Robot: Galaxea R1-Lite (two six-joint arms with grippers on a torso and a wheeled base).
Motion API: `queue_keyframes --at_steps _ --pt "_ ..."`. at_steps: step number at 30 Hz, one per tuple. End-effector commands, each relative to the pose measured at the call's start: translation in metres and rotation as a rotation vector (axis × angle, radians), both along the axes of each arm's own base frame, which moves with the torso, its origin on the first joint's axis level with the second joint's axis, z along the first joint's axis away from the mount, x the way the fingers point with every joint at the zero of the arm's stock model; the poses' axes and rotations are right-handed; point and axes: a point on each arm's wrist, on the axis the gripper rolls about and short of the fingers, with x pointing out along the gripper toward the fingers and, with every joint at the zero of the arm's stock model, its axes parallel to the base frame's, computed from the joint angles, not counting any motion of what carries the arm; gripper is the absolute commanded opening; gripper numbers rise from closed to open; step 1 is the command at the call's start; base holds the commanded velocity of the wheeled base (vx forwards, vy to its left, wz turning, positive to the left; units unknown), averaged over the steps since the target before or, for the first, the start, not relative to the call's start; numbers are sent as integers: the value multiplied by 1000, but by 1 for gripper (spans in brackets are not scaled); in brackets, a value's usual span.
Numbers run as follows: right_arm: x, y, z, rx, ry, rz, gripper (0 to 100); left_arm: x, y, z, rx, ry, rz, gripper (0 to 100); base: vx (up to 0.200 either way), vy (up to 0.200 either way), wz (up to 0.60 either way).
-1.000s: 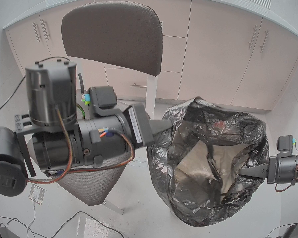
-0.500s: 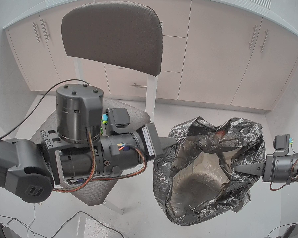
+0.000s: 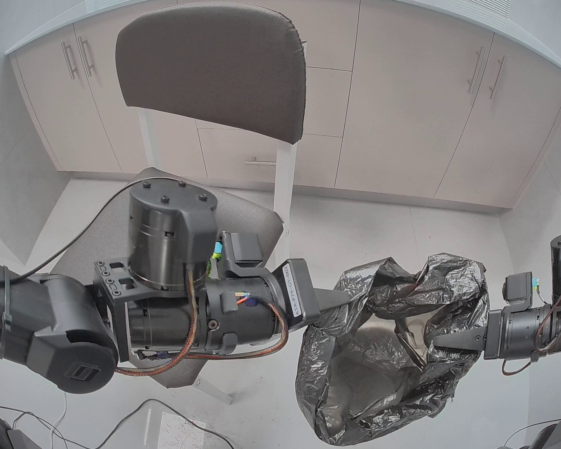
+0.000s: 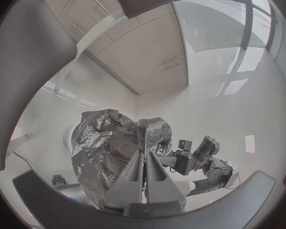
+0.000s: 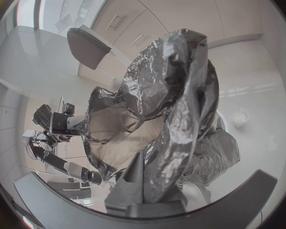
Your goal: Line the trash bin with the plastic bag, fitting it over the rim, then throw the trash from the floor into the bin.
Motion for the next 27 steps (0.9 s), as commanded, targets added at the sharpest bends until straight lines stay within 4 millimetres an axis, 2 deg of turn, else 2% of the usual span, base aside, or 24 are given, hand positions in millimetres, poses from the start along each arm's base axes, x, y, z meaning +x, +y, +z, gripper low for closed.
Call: queue_keyframes --at_steps 1,6,14,24,27 --pt "-3 -2 18 17 -4 -13 0 3 -10 -14 29 32 -17 0 0 0 0" --pt "4 2 33 -15 59 -12 0 4 -14 -21 45 46 -23 0 0 0 0" --pt "18 9 19 -45 124 -6 0 12 -18 -32 52 56 -11 0 0 0 0" --pt "11 7 30 -20 90 -1 0 7 -22 -29 22 117 -7 0 0 0 0" --pt "7 5 30 -20 94 2 0 -4 -21 -22 0 144 -19 0 0 0 0"
